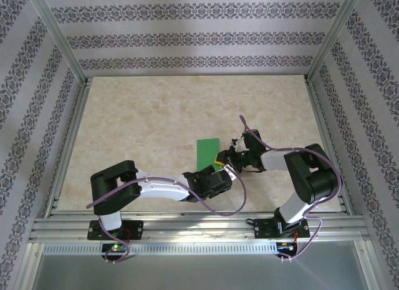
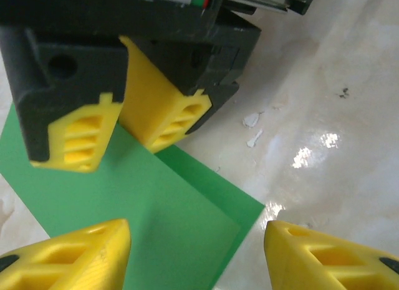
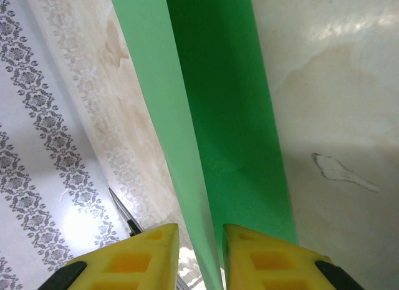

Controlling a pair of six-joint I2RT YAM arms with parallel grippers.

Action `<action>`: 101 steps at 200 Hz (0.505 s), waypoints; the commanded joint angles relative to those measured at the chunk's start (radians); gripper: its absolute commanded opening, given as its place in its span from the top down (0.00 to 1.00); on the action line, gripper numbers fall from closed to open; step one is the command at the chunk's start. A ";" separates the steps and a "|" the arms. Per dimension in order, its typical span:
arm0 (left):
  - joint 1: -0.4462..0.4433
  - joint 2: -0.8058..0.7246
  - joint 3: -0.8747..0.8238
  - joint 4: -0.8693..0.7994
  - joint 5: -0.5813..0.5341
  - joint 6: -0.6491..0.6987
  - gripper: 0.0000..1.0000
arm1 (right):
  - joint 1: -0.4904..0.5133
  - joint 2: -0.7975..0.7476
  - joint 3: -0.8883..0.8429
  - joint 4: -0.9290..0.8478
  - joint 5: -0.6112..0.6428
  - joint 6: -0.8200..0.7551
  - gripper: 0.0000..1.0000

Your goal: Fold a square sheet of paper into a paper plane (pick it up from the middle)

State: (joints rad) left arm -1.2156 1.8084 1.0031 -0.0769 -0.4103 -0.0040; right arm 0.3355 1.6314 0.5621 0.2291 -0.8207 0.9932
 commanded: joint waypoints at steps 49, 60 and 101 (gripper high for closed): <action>-0.018 0.024 0.017 -0.049 -0.122 0.027 0.41 | -0.010 -0.023 0.009 -0.008 0.008 0.003 0.75; -0.017 0.029 0.023 -0.059 -0.111 0.031 0.43 | -0.009 -0.024 0.009 -0.011 0.009 0.003 0.75; -0.018 0.038 0.029 -0.073 -0.100 0.017 0.58 | -0.010 -0.028 0.009 -0.013 0.008 0.002 0.75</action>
State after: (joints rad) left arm -1.2186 1.8385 1.0210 -0.1108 -0.4946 0.0105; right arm 0.3355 1.6302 0.5621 0.2279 -0.8200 0.9932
